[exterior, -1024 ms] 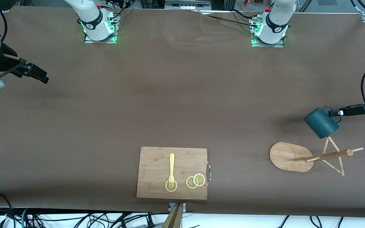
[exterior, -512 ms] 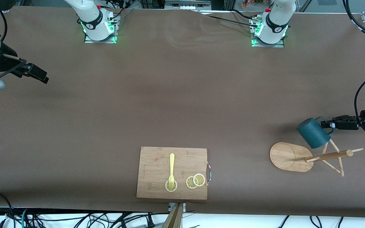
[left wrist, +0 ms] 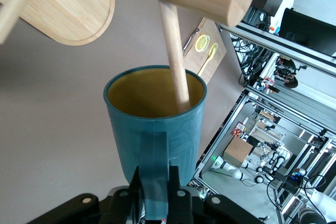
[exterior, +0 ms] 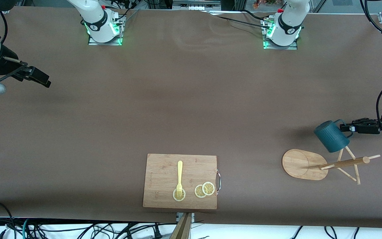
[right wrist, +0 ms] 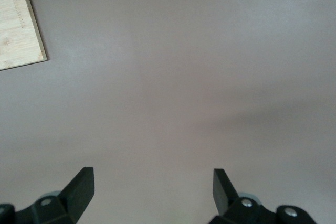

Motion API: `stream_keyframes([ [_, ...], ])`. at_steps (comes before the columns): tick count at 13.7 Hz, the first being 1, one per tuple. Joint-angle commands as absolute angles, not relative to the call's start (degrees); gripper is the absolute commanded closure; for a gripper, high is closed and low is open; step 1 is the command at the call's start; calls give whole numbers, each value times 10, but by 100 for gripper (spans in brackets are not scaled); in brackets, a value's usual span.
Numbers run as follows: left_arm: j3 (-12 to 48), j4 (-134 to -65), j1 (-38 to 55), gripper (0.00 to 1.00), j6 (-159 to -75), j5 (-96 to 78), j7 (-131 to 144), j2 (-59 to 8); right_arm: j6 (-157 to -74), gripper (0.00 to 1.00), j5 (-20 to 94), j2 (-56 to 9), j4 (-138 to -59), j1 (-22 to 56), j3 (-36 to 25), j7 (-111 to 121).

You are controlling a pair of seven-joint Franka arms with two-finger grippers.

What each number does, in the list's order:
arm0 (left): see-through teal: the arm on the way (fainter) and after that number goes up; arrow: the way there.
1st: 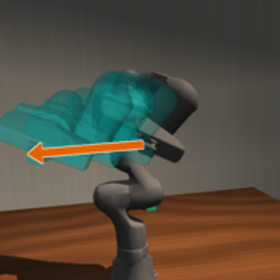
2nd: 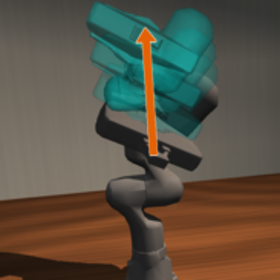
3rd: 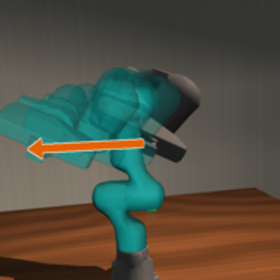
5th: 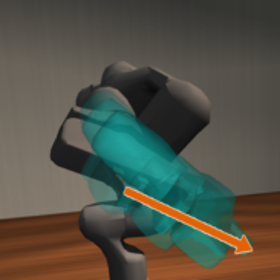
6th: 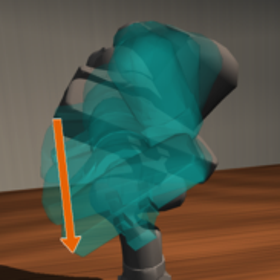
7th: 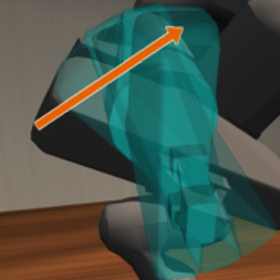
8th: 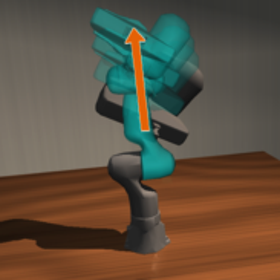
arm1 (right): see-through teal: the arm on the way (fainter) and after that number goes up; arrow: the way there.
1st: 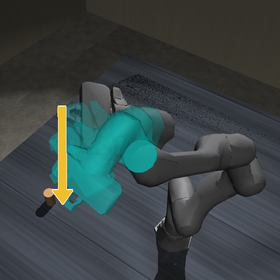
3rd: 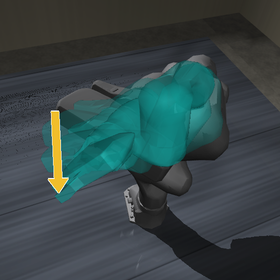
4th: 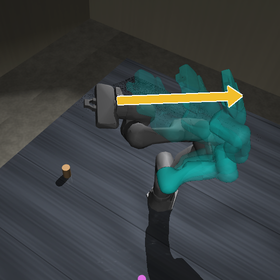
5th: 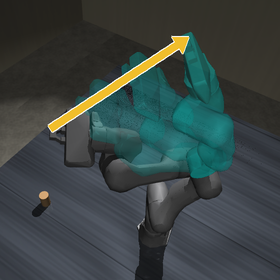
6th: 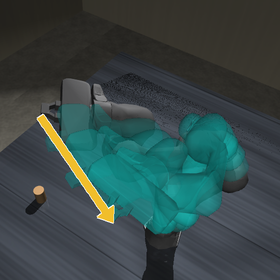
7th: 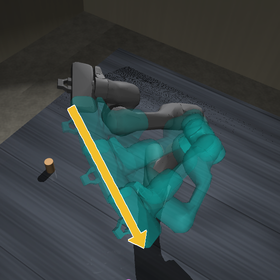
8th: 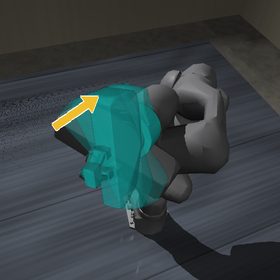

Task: Pass cup and hang on rack
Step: 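Lower the mug onto a rack peg with the left gripper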

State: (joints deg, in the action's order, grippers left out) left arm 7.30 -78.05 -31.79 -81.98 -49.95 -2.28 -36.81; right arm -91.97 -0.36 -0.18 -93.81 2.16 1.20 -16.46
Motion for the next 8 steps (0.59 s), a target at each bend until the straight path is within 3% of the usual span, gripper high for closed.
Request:
stream_keyframes([
  [1, 62, -717, -323, 100, -803, -505, -9, -398, -915, 0, 6, -4, -929, 15, 15, -170],
  [8, 60, -694, -349, 100, -807, -586, -11, -442, -914, 0, 6, -4, -929, 15, 14, -170],
])
